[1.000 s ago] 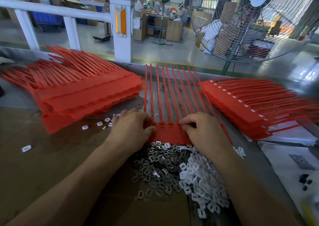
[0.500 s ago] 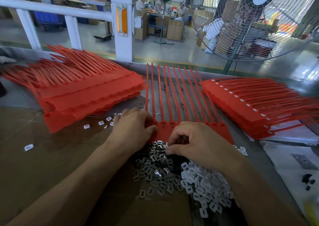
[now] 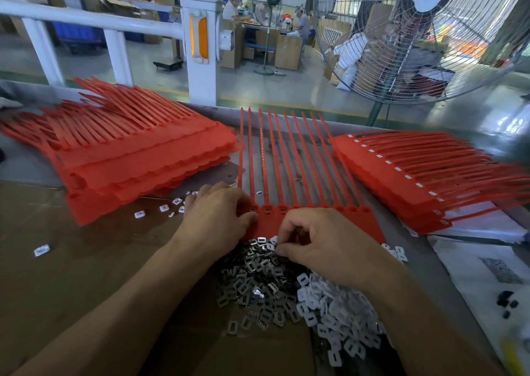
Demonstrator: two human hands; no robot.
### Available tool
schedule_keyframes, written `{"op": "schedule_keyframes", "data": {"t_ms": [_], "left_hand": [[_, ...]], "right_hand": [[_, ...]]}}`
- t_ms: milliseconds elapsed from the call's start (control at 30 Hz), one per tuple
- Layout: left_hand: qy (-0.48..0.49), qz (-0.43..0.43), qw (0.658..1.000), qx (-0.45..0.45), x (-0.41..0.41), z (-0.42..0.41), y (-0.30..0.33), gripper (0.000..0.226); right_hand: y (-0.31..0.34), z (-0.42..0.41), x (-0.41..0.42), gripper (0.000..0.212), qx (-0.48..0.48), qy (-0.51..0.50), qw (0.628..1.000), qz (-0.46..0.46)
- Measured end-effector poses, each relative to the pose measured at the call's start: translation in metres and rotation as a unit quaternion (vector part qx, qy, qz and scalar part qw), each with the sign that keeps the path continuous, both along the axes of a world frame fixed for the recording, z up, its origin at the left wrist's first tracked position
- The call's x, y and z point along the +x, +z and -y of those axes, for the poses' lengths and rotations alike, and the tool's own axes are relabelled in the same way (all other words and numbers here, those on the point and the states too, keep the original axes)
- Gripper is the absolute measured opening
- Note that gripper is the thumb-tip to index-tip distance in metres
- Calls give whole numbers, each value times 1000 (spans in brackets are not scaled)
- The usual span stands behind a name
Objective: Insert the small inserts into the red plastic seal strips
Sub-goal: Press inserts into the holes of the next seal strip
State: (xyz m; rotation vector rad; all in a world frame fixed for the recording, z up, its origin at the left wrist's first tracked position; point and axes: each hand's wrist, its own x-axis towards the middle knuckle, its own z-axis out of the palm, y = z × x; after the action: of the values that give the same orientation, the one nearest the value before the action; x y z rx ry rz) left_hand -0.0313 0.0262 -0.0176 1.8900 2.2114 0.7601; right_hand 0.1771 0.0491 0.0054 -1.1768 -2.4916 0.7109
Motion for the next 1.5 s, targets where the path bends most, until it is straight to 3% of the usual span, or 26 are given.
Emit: {"op": "schedule_keyframes", "data": {"t_ms": [333,767,1033,1500], "left_hand": [[-3,-4,1000,-8,0,1,0,34],[-11,8,1000,-10,-2,2,0,34],[-9,7,1000,-10,-2,1,0,33],[-10,2,1000,-12,-1,1,1,33]], "right_hand": [[-5,-2,-1,15,23,-58,992,-114],[-16,-24,13,14,22,-200,943,-266],[-20,-34,22,25,4,-241,945,-222],[-20,-43,20,16,66,-218,968,-108]]}}
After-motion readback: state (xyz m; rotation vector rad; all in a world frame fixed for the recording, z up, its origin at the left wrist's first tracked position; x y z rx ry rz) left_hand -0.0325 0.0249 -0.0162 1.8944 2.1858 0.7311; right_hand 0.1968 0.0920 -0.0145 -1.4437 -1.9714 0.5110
